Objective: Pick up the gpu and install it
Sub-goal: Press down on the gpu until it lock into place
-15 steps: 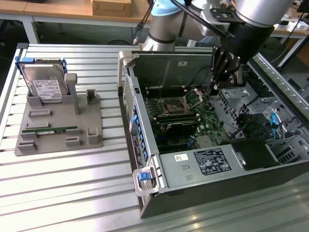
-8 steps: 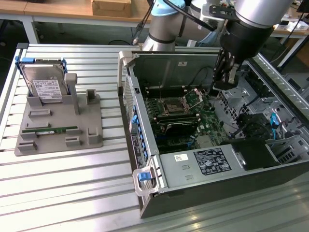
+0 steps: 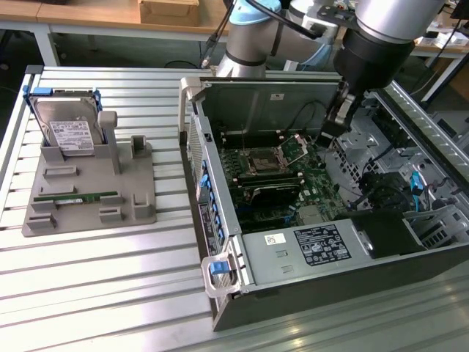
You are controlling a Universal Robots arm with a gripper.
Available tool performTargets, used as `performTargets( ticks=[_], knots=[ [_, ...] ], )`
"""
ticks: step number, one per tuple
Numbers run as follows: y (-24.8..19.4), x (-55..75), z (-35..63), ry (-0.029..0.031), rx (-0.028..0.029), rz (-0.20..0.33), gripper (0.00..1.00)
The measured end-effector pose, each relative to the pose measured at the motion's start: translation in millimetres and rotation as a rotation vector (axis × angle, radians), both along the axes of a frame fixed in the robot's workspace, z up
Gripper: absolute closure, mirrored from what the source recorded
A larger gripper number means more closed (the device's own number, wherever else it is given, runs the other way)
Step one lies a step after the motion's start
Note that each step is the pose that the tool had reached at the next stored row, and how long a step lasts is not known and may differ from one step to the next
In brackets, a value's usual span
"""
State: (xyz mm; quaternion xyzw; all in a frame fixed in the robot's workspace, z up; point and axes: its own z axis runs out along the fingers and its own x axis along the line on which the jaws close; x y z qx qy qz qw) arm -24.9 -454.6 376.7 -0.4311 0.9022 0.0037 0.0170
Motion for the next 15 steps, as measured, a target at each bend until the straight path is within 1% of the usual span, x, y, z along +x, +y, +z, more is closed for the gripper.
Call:
performTargets(
  ticks=[2, 3, 7, 11, 13, 15],
  knots=[
    [0.0, 0.0, -0.2, 0.0, 0.0, -0.033, 0.89],
    [0.0, 0.0, -0.3, 0.0, 0.0, -0.059, 0.89],
    [0.0, 0.0, -0.4, 0.0, 0.0, -0.121, 0.89],
    [0.0, 0.1, -0.5, 0.0, 0.0, -0.157, 0.89],
    [0.0, 0.1, -0.5, 0.0, 0.0, -0.166, 0.89],
    [0.0, 0.1, -0.5, 0.0, -0.0001, -0.196, 0.89]
  ],
)
